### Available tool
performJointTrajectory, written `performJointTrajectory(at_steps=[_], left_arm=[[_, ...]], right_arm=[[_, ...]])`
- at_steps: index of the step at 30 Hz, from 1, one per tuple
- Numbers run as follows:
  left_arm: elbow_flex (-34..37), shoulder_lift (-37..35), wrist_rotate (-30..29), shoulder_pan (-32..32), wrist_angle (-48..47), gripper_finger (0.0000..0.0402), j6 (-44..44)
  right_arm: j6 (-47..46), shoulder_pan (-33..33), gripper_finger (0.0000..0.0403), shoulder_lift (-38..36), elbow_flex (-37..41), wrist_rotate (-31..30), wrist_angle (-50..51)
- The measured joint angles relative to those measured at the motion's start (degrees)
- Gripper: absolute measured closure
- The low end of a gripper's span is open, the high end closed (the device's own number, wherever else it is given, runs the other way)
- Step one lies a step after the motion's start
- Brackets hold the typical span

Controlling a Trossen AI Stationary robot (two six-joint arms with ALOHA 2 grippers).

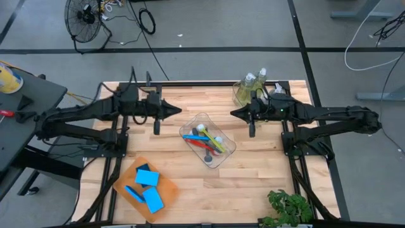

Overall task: Pick & Place Kitchen Sink Supplies
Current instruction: Return to Home Position

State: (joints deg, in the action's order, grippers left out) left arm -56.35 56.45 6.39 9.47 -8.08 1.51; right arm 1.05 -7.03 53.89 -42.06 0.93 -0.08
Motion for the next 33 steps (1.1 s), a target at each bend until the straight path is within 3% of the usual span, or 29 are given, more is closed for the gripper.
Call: performJointTrajectory(at_steps=[6, 10, 18, 27, 33], left_arm=[[9.3, -3.2, -1.0, -1.4, 8.4, 0.0398, -5.4], [13.6, -5.7, -5.1, -3.8, 12.1, 0.0398, -5.1], [21.3, -12.3, -8.3, -7.0, 12.9, 0.0398, -4.9], [30.3, -23.7, -9.4, -7.5, 13.0, 0.0393, -4.1], [36.6, -29.8, -11.3, -7.4, 15.0, 0.0395, -0.8]], right_arm=[[-1.7, 0.0, 0.0395, -4.5, 4.4, 0.0, 0.5], [-3.6, 0.0, 0.0395, -8.1, 9.0, 0.0, -1.0], [-3.0, 0.0, 0.0395, -14.3, 14.0, -0.5, -1.5], [9.0, 0.0, 0.0395, -17.6, 15.6, -1.2, 4.5], [9.8, 0.0, 0.0395, -17.6, 15.6, -1.5, 3.7]])
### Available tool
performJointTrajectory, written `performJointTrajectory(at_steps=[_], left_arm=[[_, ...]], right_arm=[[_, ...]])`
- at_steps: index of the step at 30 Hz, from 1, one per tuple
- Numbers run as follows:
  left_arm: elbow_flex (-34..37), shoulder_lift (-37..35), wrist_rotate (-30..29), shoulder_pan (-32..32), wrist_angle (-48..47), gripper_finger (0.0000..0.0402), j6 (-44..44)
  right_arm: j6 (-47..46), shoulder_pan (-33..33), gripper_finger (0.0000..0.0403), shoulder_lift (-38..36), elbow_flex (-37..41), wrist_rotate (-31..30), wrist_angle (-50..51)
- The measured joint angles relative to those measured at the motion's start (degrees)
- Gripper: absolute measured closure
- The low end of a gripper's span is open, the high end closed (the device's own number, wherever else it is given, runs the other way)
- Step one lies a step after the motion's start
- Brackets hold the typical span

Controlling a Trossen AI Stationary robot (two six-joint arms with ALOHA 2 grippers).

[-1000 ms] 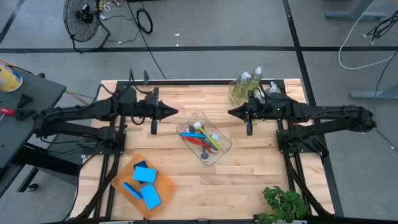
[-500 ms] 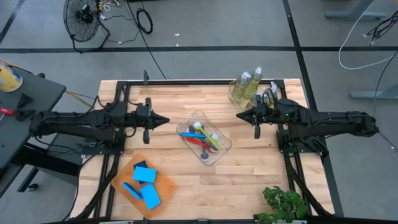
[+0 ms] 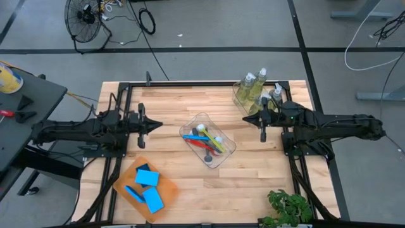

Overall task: Pick & Place Kitchen Sink Supplies
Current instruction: Return to Home Position

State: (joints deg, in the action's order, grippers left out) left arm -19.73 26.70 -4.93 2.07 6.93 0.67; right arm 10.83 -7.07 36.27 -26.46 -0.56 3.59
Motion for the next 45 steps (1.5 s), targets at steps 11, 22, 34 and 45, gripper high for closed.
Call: performJointTrajectory(at_steps=[11, 22, 34, 45], left_arm=[[7.1, -6.4, -0.2, 0.0, 0.5, 0.0393, -0.4], [8.3, -8.8, 0.4, 0.0, 0.5, 0.0389, 0.3], [8.3, -8.7, -0.5, 0.0, -0.5, 0.0388, -1.5], [8.3, -8.7, -0.4, 0.0, -0.4, 0.0387, -1.5]], right_arm=[[-3.0, 0.0, 0.0395, 0.0, 0.0, 0.2, 0.6], [2.1, -3.2, 0.0395, -0.1, 0.0, 3.1, 0.5], [-1.3, -4.2, 0.0395, -0.2, 0.0, 9.7, -1.0], [-3.3, -4.2, 0.0395, -0.1, 0.0, 7.0, -1.0]])
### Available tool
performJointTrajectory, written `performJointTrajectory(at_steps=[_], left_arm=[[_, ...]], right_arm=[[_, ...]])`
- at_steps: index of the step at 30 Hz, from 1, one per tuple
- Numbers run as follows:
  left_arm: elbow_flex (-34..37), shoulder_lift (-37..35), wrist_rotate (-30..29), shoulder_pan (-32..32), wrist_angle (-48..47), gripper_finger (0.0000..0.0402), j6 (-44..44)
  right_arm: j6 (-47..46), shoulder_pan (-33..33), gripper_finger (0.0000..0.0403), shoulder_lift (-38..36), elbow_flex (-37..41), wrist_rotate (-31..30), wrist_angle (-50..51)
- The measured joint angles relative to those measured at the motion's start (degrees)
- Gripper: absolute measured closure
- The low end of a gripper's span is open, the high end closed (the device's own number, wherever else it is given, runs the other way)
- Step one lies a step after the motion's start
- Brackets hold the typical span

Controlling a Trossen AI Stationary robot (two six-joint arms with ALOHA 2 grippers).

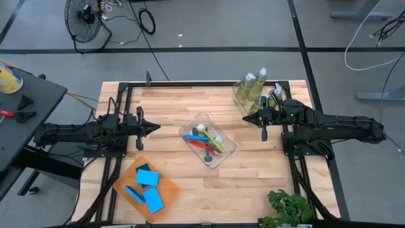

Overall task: Pick & Place Kitchen Sink Supplies
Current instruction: Return to Home Position

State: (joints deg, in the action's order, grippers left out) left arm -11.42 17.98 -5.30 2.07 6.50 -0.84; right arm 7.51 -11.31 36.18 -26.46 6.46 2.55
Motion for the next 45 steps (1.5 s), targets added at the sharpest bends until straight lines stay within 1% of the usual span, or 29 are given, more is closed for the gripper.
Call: performJointTrajectory(at_steps=[32, 34, 36, 38, 45], left_arm=[[0.0, 0.0, 0.0, 0.0, 0.0, 0.0387, 0.0], [0.0, 0.0, 0.0, 0.0, 0.0, 0.0387, 0.0], [0.0, 0.0, 0.0, 0.0, 0.0, 0.0387, 0.0], [0.0, 0.0, 0.0, 0.0, 0.0, 0.0387, 0.0], [0.0, 0.0, 0.0, 0.0, 0.0, 0.0387, 0.0]], right_arm=[[0.5, 0.0, 0.0395, 0.0, 0.0, 0.0, 0.3], [0.9, 0.0, 0.0395, 0.0, 0.0, -1.2, 1.1], [0.9, 0.1, 0.0395, 0.0, 0.0, -4.2, 0.9], [1.0, 0.3, 0.0395, 0.0, 0.0, -5.9, 0.9], [1.0, 0.3, 0.0395, -0.7, 0.0, -6.0, 0.8]])
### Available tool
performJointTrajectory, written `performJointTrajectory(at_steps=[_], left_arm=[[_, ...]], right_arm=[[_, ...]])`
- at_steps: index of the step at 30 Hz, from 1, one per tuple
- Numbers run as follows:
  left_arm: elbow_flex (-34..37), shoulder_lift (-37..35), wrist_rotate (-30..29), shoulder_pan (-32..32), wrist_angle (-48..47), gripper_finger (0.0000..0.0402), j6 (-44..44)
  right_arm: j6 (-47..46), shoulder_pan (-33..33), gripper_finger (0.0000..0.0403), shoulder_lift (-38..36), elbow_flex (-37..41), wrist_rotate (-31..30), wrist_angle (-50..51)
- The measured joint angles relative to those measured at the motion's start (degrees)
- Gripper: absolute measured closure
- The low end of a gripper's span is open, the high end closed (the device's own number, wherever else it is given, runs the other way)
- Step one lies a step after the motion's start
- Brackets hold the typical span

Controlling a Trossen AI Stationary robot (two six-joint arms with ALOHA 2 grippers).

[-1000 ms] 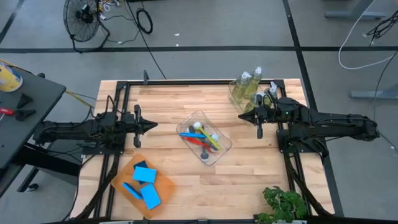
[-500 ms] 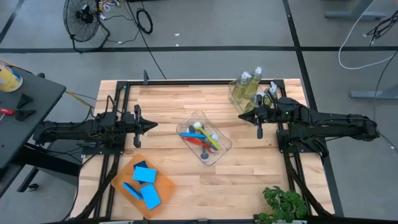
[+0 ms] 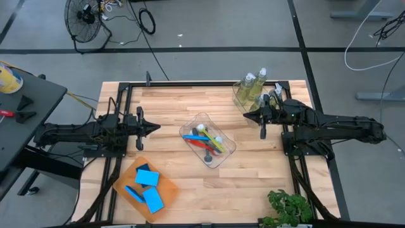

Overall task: Pick & Place Kitchen Sink Supplies
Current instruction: Return to Home Position

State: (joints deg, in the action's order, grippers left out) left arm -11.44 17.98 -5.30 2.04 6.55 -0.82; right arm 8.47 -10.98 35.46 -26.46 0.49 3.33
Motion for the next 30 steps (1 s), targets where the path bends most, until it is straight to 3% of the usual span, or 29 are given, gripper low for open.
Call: performJointTrajectory(at_steps=[14, 22, 30], left_arm=[[0.0, 0.0, 0.0, 0.0, 0.0, 0.0387, 0.0], [0.0, 0.0, 0.0, 0.0, 0.0, 0.0387, 0.0], [0.0, 0.0, 0.0, 0.0, 0.0, 0.0387, 0.0]], right_arm=[[-5.9, 1.3, 0.0395, -2.7, 0.1, 0.6, -2.2], [-2.6, 6.3, 0.0395, -7.8, 9.7, 0.6, -16.5], [-0.3, 12.4, 0.0395, -16.0, 15.7, 0.5, -16.3]])
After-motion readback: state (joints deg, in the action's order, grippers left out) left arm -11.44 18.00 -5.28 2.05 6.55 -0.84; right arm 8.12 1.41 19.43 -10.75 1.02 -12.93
